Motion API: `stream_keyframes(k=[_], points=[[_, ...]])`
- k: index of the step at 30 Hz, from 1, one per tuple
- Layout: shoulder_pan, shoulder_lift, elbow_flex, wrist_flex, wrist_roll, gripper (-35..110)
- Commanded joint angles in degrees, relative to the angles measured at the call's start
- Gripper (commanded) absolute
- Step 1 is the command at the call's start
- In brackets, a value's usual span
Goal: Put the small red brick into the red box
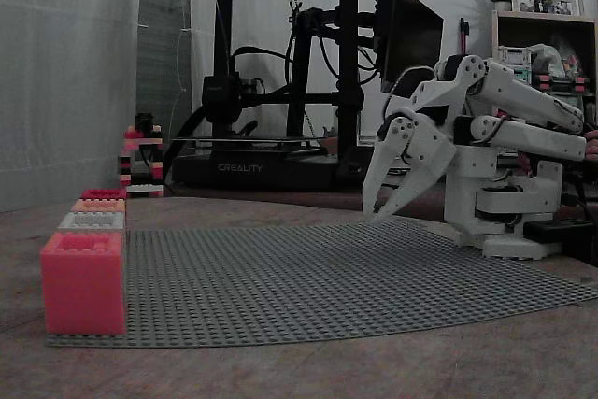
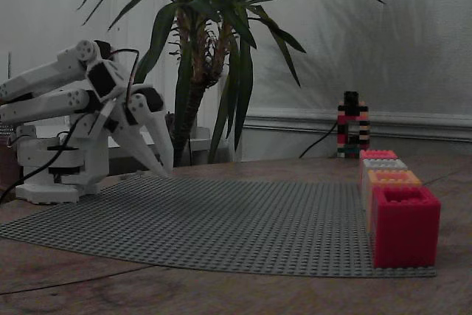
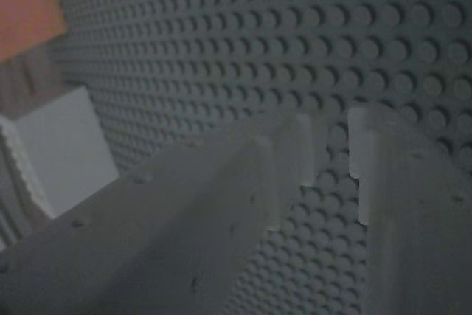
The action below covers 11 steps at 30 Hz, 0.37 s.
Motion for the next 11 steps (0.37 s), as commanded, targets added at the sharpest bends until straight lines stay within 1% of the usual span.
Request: stream_keyframes(k=[1,11], points=[[0.26,0.79,-0.97,2.02,0.97,0],[0.26,0.79,-0.97,2.02,1.05,1]])
